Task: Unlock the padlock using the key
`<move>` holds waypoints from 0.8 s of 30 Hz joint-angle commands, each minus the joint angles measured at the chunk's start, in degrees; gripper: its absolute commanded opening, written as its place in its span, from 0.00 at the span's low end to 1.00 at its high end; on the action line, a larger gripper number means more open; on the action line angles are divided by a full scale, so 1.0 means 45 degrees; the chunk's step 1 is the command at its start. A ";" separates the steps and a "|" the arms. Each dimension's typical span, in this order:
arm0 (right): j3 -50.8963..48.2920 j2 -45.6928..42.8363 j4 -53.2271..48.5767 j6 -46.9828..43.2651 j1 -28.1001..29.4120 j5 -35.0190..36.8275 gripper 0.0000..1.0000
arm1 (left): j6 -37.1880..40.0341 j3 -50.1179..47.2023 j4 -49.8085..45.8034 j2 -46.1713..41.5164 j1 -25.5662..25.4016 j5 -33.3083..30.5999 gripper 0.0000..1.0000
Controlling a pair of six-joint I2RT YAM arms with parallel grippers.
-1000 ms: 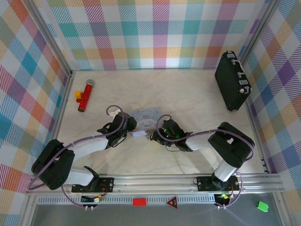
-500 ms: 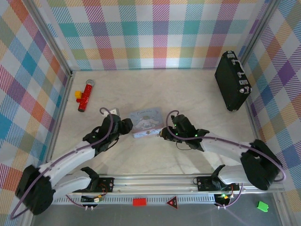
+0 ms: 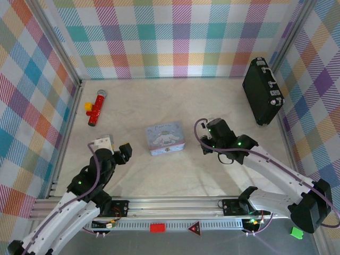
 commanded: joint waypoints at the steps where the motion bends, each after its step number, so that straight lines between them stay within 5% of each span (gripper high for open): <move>1: 0.0414 0.0296 -0.0889 -0.1436 -0.0777 0.0581 0.00 | 0.0463 -0.0393 -0.0662 -0.1185 0.0136 -0.0995 0.78; 10: 0.1581 0.3109 -0.1083 -0.1268 -0.3739 -0.1494 0.00 | 0.0523 -0.0536 -0.0996 -0.2152 0.0136 -0.1622 0.86; 17: 0.2117 0.5400 -0.0896 -0.1238 -0.4671 -0.3522 0.00 | 0.0468 -0.0536 -0.1030 -0.2134 0.0136 -0.1644 0.93; 24: 0.2771 0.7344 -0.1337 -0.1532 -0.4727 -0.3861 0.02 | 0.0398 -0.0600 -0.1017 -0.2131 0.0136 -0.1659 0.95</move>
